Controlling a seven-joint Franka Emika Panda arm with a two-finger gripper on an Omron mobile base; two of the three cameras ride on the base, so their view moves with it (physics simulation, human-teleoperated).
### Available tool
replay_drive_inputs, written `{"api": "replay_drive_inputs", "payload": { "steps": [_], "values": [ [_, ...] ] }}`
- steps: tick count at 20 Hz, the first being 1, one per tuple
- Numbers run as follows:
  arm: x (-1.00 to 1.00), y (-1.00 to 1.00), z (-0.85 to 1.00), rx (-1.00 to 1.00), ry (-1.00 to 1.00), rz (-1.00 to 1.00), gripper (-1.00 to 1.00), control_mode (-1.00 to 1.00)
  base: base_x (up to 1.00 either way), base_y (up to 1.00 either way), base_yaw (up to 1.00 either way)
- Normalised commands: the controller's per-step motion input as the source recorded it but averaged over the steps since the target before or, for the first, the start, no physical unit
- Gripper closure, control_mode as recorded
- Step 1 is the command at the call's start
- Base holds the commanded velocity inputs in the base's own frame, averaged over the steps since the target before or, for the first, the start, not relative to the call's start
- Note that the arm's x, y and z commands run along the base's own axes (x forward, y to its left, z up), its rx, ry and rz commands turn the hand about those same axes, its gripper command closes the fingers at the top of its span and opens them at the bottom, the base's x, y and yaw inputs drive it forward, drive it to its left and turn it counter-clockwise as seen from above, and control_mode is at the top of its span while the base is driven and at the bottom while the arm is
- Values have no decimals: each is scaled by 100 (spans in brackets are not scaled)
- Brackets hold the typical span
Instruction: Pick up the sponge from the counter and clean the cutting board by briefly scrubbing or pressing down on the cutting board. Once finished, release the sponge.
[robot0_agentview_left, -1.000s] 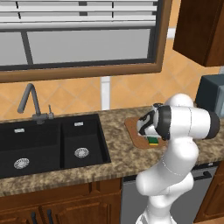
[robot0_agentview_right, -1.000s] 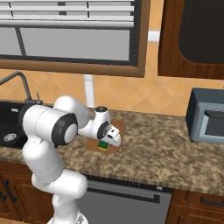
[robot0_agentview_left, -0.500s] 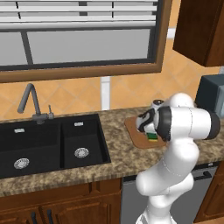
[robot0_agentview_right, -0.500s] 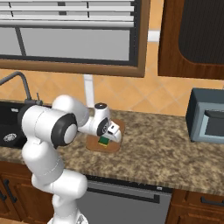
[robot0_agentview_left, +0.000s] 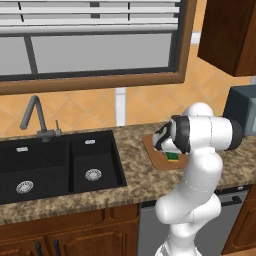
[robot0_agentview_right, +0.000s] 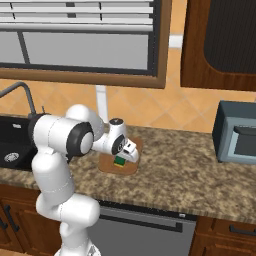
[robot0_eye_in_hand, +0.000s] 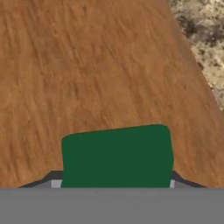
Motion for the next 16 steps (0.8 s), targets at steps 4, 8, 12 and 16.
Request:
{"api": "replay_drive_inputs", "payload": {
  "steps": [4, 8, 12, 16],
  "values": [
    [-3, -22, 9, 0, -3, 0, 100, -100, 0, 0, 0],
    [-12, -69, 9, 0, 0, -2, 100, -100, 0, 0, 0],
    [-2, -93, 0, 0, 0, -3, 100, -100, 0, 0, 0],
    [-1, -88, 0, 0, 0, -1, 100, -100, 0, 0, 0]
  ]
}}
